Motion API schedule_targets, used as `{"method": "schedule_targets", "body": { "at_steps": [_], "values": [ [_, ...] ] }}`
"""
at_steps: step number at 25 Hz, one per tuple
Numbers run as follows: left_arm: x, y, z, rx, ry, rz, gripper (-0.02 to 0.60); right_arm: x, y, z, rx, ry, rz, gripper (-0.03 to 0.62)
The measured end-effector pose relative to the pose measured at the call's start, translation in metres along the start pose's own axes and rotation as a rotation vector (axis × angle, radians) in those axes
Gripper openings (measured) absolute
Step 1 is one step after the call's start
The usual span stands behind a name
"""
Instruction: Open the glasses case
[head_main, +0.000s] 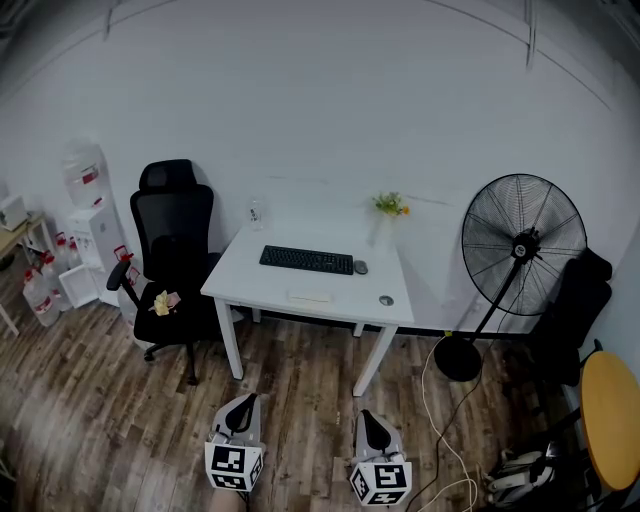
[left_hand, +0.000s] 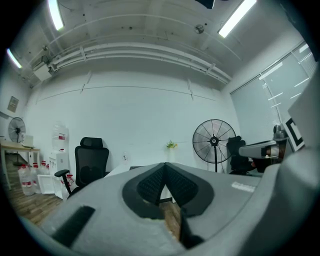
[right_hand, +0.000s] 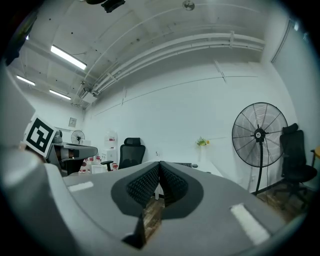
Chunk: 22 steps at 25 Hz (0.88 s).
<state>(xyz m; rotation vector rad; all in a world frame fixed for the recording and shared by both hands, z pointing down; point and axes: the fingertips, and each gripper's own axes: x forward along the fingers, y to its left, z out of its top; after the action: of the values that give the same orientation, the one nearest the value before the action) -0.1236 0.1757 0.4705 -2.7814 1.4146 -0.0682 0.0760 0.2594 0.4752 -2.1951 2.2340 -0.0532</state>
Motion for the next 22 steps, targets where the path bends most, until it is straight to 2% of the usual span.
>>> {"method": "schedule_targets", "body": {
  "at_steps": [3,12,22],
  "values": [
    [-0.001,0.0,-0.002,0.002,0.006,0.005,0.008,0.002,0.0,-0.002,0.013,0.001,0.008,0.013],
    [-0.004,0.004,-0.005,0.001,0.012,0.021,0.008,0.006,0.004,-0.001,0.05,-0.015,0.048,0.166],
    [0.003,0.004,-0.006,0.001,0.018,0.034,0.008,0.014,0.0,-0.002,0.059,-0.01,0.066,0.189]
  ]
}}
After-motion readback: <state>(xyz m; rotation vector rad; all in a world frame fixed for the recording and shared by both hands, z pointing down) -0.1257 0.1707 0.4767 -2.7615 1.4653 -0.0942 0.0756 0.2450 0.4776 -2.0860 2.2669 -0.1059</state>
